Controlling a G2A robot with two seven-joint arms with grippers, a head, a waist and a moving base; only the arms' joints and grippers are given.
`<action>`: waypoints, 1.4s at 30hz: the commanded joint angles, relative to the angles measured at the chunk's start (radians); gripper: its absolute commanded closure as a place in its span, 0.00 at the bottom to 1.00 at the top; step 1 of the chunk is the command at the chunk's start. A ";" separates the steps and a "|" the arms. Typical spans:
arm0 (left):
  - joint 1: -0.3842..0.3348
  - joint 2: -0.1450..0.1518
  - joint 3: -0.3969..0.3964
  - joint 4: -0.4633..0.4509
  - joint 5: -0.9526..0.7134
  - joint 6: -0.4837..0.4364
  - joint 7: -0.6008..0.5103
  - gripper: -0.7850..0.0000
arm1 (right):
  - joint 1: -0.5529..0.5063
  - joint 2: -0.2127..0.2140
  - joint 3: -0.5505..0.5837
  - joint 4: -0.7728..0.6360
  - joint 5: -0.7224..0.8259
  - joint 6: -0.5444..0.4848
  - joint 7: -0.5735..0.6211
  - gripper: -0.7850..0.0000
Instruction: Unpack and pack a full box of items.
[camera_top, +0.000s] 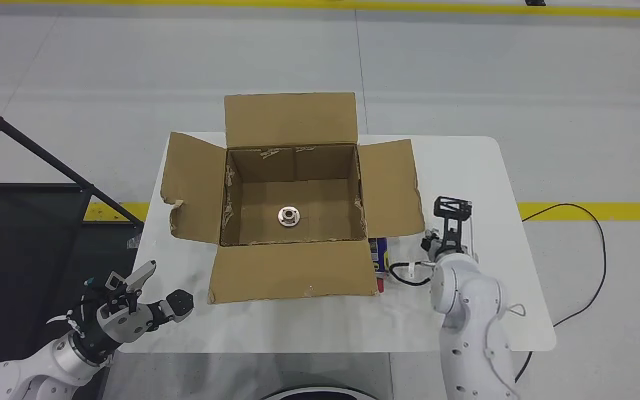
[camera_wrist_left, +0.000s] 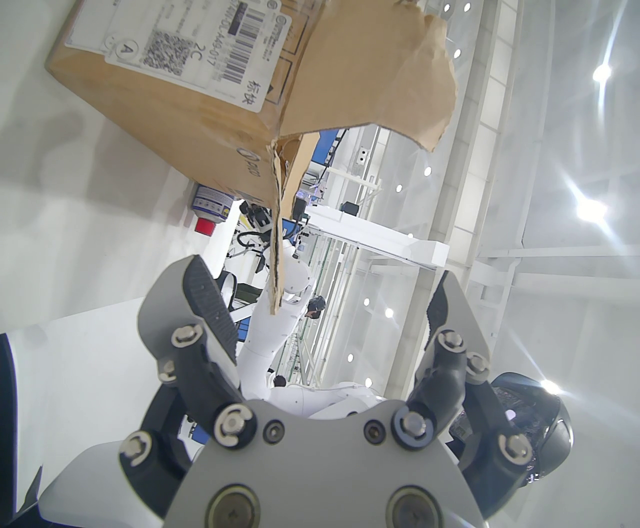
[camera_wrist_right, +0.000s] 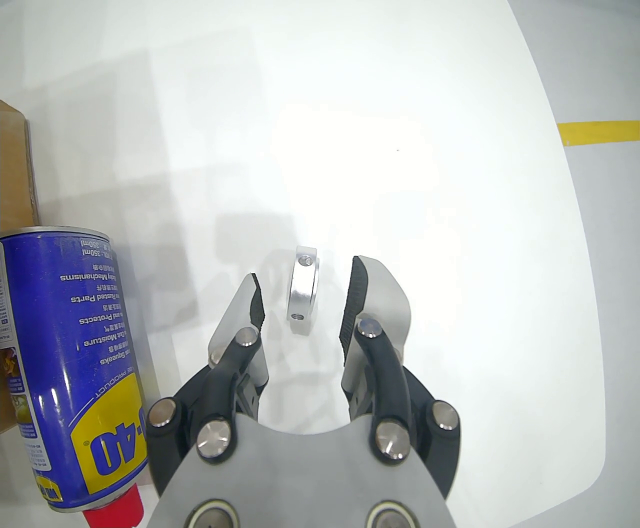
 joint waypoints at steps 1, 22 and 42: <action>0.000 0.000 0.000 0.000 0.000 0.000 0.000 0.00 | 0.003 0.001 0.002 -0.007 0.000 0.007 0.001 0.52; 0.000 0.000 0.000 0.000 0.000 0.000 0.000 0.00 | 0.105 -0.004 -0.054 -0.272 -0.017 0.117 0.107 0.00; 0.013 -0.001 -0.016 0.007 -0.019 -0.018 0.019 0.00 | 0.319 -0.048 -0.423 -0.166 0.217 0.090 0.201 0.00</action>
